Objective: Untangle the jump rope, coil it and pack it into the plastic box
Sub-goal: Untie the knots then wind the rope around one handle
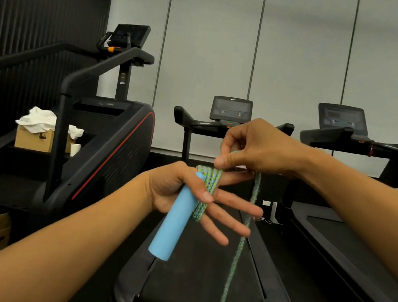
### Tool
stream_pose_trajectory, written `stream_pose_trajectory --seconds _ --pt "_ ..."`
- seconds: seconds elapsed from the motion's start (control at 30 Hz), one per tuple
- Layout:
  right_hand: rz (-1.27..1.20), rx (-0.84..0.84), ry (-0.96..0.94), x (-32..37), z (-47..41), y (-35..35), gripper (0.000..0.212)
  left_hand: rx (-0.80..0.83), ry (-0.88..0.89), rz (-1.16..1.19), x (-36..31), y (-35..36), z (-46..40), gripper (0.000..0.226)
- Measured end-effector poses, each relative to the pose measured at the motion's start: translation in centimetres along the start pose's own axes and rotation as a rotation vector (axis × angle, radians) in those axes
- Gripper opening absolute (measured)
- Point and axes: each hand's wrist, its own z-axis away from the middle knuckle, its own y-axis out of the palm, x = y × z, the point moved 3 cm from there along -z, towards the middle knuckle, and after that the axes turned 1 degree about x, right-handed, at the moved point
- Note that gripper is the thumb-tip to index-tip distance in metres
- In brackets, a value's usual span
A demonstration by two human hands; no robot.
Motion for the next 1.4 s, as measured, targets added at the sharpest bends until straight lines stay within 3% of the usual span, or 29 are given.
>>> stream_pose_trajectory --seconds 0.23,0.3,0.37,0.43,0.47,0.53,0.57,0.63,0.77,0.87,1.23,1.3,1.4 --pt "-0.171 -0.019 0.034 -1.2 -0.3 1.3 0.023 0.032 0.067 -0.013 0.0 0.3 0.2 0.080" --pt "-0.490 0.057 0.082 -1.5 0.1 2.5 0.015 0.033 0.128 -0.009 0.0 0.4 0.4 0.082" --pt "-0.778 0.101 0.209 -1.3 0.2 4.4 0.021 0.030 0.215 0.012 0.0 0.5 0.3 0.087" --pt "-0.707 0.059 0.258 -2.6 0.2 6.0 0.037 -0.008 0.329 0.060 -0.1 0.5 0.0 0.094" --pt "-0.773 -0.078 0.289 -3.1 0.4 6.9 0.040 -0.036 0.384 0.088 -0.2 0.4 0.0 0.096" --pt "-0.695 -0.132 0.283 -3.3 0.2 9.1 0.035 -0.101 0.467 0.163 -0.4 -0.1 0.2 0.093" --pt "-0.803 -0.137 0.288 -3.5 -0.2 8.8 0.031 -0.141 0.499 0.198 -0.5 -0.5 0.4 0.089" --pt "-0.970 0.055 0.263 -4.5 0.8 8.9 0.026 -0.223 0.535 0.247 -0.6 -1.4 1.2 0.086" --pt "-0.850 0.141 0.287 -4.7 1.2 9.3 0.017 -0.333 0.525 0.215 -0.7 -2.5 2.2 0.092" --pt "-0.821 0.203 0.311 -4.2 1.4 9.2 0.023 -0.431 0.499 0.153 -0.9 -3.1 2.7 0.099" --pt "-0.397 0.370 0.343 -2.2 1.8 4.8 0.016 -0.256 0.256 0.031 -0.5 -2.4 3.1 0.109" --pt "-0.330 0.316 0.306 -1.7 1.3 4.0 0.013 -0.237 0.199 0.032 -0.2 -2.0 3.0 0.100" --pt "-0.272 0.219 0.224 -0.8 0.6 3.5 0.006 -0.190 0.117 0.005 -0.2 -1.4 2.5 0.058"
